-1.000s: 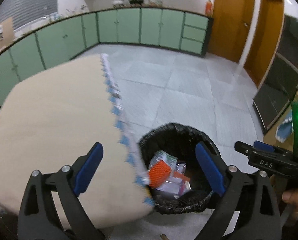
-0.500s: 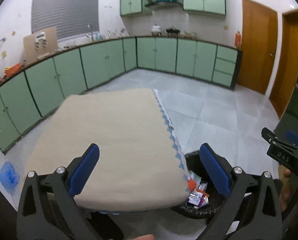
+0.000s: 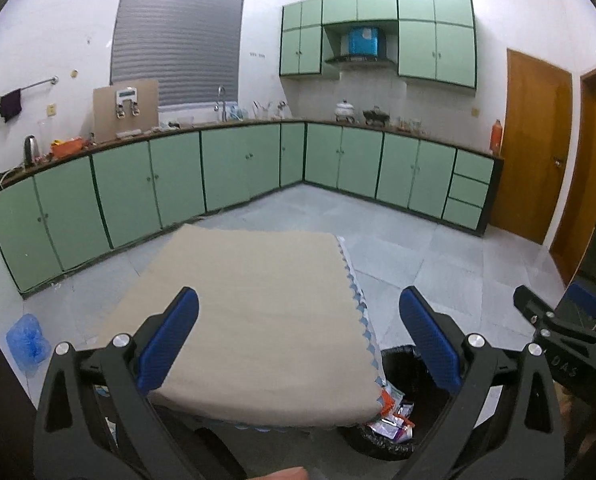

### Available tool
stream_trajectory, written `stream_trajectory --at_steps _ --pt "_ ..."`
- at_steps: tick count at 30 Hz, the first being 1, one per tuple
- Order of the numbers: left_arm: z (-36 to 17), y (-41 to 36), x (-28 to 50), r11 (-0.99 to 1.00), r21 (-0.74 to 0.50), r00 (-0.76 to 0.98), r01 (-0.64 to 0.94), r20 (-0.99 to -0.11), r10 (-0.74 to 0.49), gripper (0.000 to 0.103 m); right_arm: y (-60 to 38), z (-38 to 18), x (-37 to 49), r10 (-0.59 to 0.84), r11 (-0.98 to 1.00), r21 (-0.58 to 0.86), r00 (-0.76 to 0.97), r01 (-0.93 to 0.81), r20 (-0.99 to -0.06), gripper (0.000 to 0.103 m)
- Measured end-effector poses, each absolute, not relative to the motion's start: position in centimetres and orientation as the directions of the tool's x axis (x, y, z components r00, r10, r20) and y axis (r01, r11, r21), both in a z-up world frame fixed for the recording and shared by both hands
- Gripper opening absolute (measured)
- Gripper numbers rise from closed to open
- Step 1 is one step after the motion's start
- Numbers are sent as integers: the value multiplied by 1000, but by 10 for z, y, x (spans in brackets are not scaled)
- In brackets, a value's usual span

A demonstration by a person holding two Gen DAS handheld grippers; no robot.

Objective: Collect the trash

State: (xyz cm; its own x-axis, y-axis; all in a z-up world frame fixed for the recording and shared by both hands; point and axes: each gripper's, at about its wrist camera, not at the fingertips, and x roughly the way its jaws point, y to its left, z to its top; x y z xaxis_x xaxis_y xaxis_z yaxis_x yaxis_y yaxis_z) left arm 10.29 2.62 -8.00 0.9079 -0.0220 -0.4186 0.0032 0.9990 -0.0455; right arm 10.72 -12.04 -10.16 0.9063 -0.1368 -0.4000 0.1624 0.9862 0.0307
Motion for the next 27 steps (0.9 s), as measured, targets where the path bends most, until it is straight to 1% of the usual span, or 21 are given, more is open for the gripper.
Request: stream_trajectory --at_steps 4,7,13,20,27 --pt "-66 28 84 999 -49 925 -10 -379 -9 97 -113 -82 84 -162 983 27 932 180 -325 97" --pt "-55 27 71 999 -46 935 -16 -354 -1 97 -110 -71 72 -183 980 20 937 198 -296 97" --pt "-32 24 44 999 -36 961 -38 -274 27 97 -112 -50 49 -204 975 37 949 219 -239 97" --pt "-21 18 28 999 -30 972 -37 -234 29 97 -119 -45 37 -231 968 50 947 248 -225 97" --pt "-21 16 25 999 -31 972 -36 -234 28 97 -125 -44 36 -252 959 65 937 275 -243 97"
